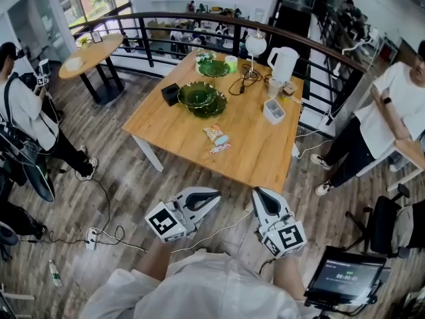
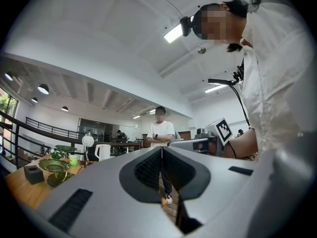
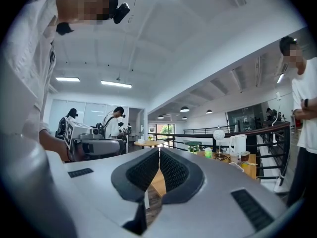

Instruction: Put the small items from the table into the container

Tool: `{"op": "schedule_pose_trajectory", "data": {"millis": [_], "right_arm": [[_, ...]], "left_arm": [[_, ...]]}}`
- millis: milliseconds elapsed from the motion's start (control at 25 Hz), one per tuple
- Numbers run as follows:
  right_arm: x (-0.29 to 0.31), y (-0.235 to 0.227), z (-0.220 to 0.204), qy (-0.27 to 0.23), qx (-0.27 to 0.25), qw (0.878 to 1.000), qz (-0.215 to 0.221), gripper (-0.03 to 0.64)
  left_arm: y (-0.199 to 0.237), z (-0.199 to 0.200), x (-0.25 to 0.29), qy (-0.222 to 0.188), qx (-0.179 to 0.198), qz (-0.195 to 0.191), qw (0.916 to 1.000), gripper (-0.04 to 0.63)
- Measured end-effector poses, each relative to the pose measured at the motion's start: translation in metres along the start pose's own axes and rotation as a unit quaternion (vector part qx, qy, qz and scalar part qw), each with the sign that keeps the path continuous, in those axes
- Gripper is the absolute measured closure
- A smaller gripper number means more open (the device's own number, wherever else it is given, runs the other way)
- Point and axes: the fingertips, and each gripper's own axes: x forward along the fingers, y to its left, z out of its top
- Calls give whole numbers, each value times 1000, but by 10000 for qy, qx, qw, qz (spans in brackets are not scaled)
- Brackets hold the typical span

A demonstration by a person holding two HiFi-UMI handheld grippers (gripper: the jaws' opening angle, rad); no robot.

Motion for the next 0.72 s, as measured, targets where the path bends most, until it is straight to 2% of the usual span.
{"op": "schedule_pose_trajectory", "data": {"millis": [400, 560, 720], "right_arm": [[7, -9, -12, 35, 49, 9993, 366, 604], [20, -13, -14, 26, 83, 9991, 409, 604], [43, -20, -15, 12, 34, 9992, 409, 604]], "left_arm": [[-6, -14, 1, 123, -3, 262, 9996, 586], [8, -13, 2, 103, -9, 330, 9994, 586], [39, -11, 3, 24, 123, 372, 9992, 586]]}}
